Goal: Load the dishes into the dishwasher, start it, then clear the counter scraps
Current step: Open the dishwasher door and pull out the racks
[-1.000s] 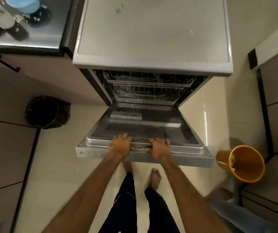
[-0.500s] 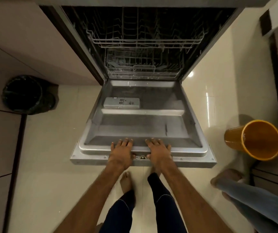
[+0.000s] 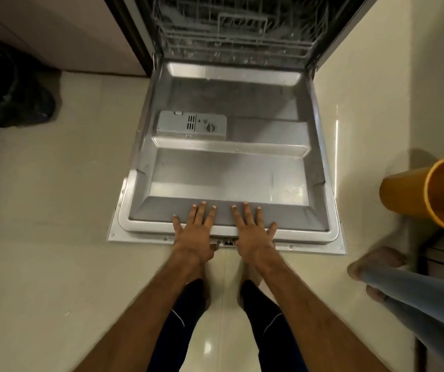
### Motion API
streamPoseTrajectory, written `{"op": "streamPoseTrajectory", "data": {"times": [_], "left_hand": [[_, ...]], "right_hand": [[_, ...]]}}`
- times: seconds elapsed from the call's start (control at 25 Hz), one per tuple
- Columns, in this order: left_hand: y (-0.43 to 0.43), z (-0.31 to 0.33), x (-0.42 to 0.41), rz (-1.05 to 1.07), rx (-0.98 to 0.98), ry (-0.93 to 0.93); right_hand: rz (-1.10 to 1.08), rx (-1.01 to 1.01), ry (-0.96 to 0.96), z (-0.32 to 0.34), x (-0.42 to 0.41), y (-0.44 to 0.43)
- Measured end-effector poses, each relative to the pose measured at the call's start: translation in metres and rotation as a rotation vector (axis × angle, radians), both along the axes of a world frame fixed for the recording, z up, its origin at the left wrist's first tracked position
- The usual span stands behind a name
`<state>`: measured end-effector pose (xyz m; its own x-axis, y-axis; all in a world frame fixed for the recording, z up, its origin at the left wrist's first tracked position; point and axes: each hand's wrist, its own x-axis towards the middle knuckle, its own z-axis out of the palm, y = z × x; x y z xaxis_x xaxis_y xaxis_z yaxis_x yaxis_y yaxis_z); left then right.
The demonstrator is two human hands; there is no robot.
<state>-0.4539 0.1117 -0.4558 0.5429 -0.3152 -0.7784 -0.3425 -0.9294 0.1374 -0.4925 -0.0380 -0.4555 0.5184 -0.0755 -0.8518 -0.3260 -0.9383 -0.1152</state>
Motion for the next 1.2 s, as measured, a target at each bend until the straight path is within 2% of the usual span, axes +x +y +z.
{"op": "streamPoseTrajectory", "data": {"times": [0.2, 0.6, 0.76, 0.92, 1.04, 1.2], "left_hand": [[0.008, -0.069, -0.026, -0.008, 0.017, -0.011], [0.007, -0.167, -0.023, 0.022, 0.068, 0.179], [0.005, -0.183, -0.011, 0.04, 0.058, 0.248], [-0.004, -0.188, -0.003, -0.041, 0.105, 0.281], [-0.01, -0.182, 0.02, -0.14, 0.093, 0.223], [-0.032, -0.175, 0.058, -0.129, 0.097, 0.132]], "right_hand": [[0.014, 0.006, -0.022, -0.07, -0.028, 0.008], [-0.007, 0.065, 0.011, -0.174, -0.043, 0.012], [0.011, 0.069, 0.094, -0.198, -0.034, 0.012], [0.013, 0.1, 0.167, -0.207, -0.022, 0.011], [0.058, 0.089, 0.238, -0.201, -0.01, 0.008], [0.195, 0.014, 0.375, -0.186, 0.04, 0.009]]}}
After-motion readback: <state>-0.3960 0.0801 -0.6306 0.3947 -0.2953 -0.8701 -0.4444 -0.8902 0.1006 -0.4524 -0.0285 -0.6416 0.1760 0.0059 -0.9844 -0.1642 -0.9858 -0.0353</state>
